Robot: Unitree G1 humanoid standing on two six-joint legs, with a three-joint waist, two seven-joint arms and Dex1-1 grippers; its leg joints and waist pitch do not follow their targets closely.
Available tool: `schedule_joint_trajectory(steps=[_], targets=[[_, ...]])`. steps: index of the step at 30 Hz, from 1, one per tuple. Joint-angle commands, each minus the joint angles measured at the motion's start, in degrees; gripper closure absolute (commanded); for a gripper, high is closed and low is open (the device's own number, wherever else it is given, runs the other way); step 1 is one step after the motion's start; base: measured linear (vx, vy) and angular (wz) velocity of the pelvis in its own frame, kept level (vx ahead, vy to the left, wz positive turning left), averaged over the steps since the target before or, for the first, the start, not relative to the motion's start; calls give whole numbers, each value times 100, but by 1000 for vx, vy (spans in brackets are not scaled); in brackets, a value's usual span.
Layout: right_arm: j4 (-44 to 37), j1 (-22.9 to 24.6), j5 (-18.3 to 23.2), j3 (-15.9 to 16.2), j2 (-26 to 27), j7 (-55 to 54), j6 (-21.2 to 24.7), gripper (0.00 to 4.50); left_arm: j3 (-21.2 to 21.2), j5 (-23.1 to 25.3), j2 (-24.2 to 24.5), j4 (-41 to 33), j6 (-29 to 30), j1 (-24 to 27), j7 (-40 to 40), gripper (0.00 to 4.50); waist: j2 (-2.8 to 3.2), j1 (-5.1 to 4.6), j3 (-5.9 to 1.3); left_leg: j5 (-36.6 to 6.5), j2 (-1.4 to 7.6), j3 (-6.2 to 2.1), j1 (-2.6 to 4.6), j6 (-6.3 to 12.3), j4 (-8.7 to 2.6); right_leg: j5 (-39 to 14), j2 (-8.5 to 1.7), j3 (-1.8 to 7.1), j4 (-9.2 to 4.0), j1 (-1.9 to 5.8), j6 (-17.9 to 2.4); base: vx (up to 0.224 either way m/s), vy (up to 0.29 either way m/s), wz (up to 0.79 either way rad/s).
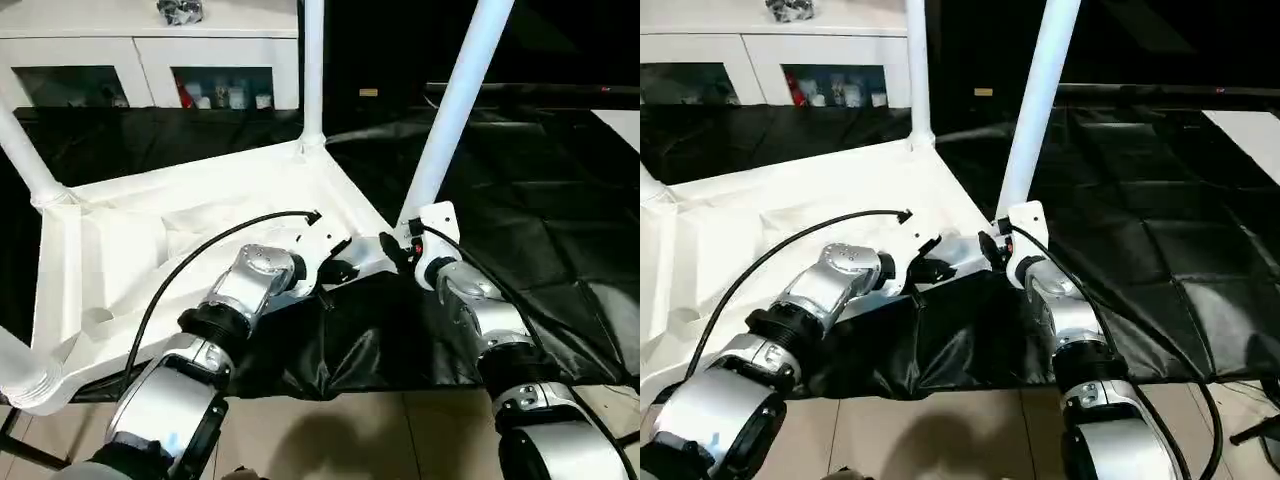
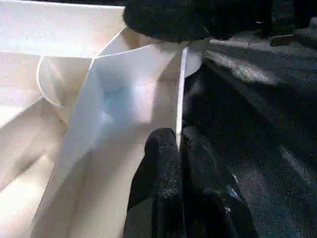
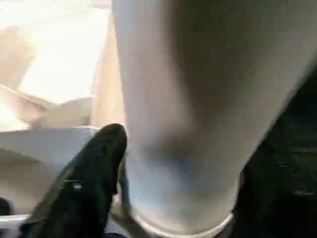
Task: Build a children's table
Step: Rotate leg to tighten
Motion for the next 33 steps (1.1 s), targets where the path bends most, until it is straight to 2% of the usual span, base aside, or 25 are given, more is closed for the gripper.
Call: schedule_joint_trajectory(steps=[1,3,5,7,9,10,11,12,13,14,15,19,22,23,24,27,30,33], targets=[[-184,35,130,307,227,534,33,85,68,-92,-10,-56,-83,97,23,450,-64,29,-347,-1533,196,-145,-6,195,-427,-1658,-358,237,-495,281,-1003,0,0,0],[-333,66,98,399,-25,916,-28,60,47,-161,223,-304,-28,170,-345,450,-89,44,-351,-1397,197,-129,3,251,-403,-1476,-363,233,-476,283,-1070,0,0,0],[-503,133,83,580,-320,1492,-87,60,-9,-210,460,-546,-87,255,-764,450,-123,43,-357,-1201,194,-116,-13,333,-389,-1262,-351,227,-456,303,-1119,0,0,0],[-595,181,78,694,-482,1839,-132,60,-42,-232,574,-659,-127,304,-983,450,-88,58,-379,-951,208,-98,1,437,-353,-802,-346,245,-396,279,-1250,0,0,0],[-832,320,143,881,-819,2625,-203,60,-80,-335,774,-875,-67,420,-1431,450,-140,67,-381,-828,208,-82,-2,514,-337,-552,-338,238,-358,285,-1372,0,0,0],[-961,395,213,941,-969,2999,-197,60,-110,-374,866,-959,-68,481,-1641,450,-121,86,-391,-769,216,-92,-7,534,-329,-445,-343,236,-331,302,-1398,0,0,0],[-1083,470,246,995,-1107,3353,-235,60,-152,-410,958,-1063,-141,556,-1875,450,-105,94,-391,-656,230,-76,2,627,-313,-181,-319,236,-301,289,-1474,0,0,0],[-1187,537,259,1061,-1244,3656,-260,60,-190,-462,1037,-1165,-192,630,-2113,450,-106,107,-379,-622,230,-65,-21,693,-305,-62,-309,229,-287,289,-1537,0,0,0],[-1270,590,281,1118,-1354,3891,-244,60,-220,-495,1094,-1238,-214,674,-2272,450,-56,118,-374,-716,242,-69,-16,681,-305,-127,-318,226,-289,278,-1568,0,0,0],[-1406,673,324,1213,-1534,4261,-214,60,-270,-556,1187,-1373,-228,748,-2521,450,-72,117,-369,-787,245,-68,-7,668,-310,-204,-314,221,-309,277,-1561,0,0,0],[-1464,714,349,1275,-1652,4480,-171,60,-290,-612,1237,-1448,-167,780,-2681,450,-40,143,-367,-891,248,-68,10,636,-307,-309,-314,226,-311,278,-1559,0,0,0],[-1549,787,365,1386,-1885,4879,-158,60,-365,-615,1335,-1480,-184,788,-2920,450,-59,188,-336,-1292,265,-66,52,414,-341,-961,-332,238,-383,234,-1505,0,0,0],[-1591,794,369,1436,-2002,5123,-205,60,-406,-598,1404,-1451,-208,759,-3092,450,-39,196,-324,-1512,275,-89,62,260,-371,-1273,-340,243,-406,228,-1400,0,0,0],[-1549,770,340,1438,-2018,5158,-219,88,-414,-589,1420,-1455,-198,754,-3127,450,-39,190,-322,-1533,271,-92,55,238,-372,-1293,-341,245,-407,232,-1387,0,0,0],[-1447,706,238,1469,-2031,5163,-305,88,-427,-563,1434,-1430,-212,729,-3165,450,-52,189,-323,-1562,267,-94,61,213,-375,-1351,-349,246,-416,230,-1366,0,0,0],[-1361,624,201,1499,-2010,5205,-315,124,-441,-553,1449,-1404,-222,699,-3211,450,-68,178,-339,-1403,257,-94,45,229,-361,-1209,-348,247,-395,247,-1361,0,0,0],[-1338,577,204,1516,-1973,5217,-329,143,-432,-577,1424,-1416,-194,687,-3192,450,-72,174,-356,-1169,247,-89,23,304,-336,-910,-343,242,-359,268,-1421,0,0,0],[-1390,587,266,1506,-1942,5269,-285,164,-423,-605,1376,-1408,-164,685,-3175,450,-65,172,-358,-1123,249,-86,28,357,-328,-815,-335,233,-353,263,-1468,0,0,0]])
